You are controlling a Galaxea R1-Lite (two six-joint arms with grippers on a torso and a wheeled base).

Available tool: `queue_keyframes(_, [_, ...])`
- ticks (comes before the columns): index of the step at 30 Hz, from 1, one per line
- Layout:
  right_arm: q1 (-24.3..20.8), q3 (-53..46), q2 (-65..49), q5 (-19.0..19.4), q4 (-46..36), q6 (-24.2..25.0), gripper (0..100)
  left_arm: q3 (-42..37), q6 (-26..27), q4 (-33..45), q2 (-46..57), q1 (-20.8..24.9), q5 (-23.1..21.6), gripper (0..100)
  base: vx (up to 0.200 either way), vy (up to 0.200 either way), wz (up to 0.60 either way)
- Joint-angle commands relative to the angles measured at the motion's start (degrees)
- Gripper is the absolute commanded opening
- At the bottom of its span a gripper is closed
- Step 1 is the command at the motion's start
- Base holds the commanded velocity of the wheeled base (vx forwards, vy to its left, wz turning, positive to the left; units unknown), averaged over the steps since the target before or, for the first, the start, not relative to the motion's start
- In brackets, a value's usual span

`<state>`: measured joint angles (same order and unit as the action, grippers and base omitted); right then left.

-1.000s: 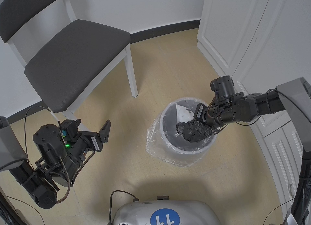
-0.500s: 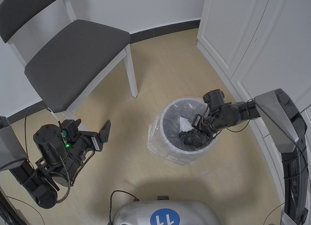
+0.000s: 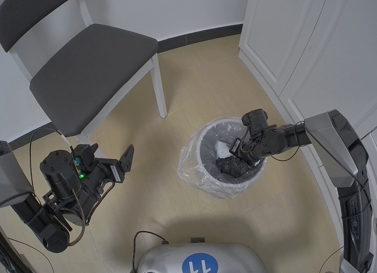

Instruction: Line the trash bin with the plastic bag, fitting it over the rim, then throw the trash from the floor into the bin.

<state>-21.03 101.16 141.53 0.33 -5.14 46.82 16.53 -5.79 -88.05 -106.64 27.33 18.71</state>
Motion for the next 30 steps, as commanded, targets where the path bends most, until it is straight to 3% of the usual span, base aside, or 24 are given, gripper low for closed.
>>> queue_keyframes(1, [-0.7, -1.3, -4.2, 0.1, 0.1, 0.0, 0, 0.1, 0.0, 0.0, 0.2, -0.2, -0.1, 100, 0.000, 0.000, 0.00])
queue_keyframes(23, [-2.3, -1.4, -5.0, -5.7, -0.3, -0.6, 0, 0.0, 0.2, 0.0, 0.6, -0.2, 0.0, 100, 0.000, 0.000, 0.00])
queue_keyframes(24, [-2.4, -1.4, -4.9, -6.0, -0.3, -0.6, 100, 0.0, 0.2, 0.0, 0.6, -0.3, 0.0, 100, 0.000, 0.000, 0.00])
queue_keyframes(30, [-2.4, -1.3, -4.9, -6.8, -0.3, -1.3, 100, 0.0, 0.1, 0.0, 1.2, -0.3, 0.0, 100, 0.000, 0.000, 0.00])
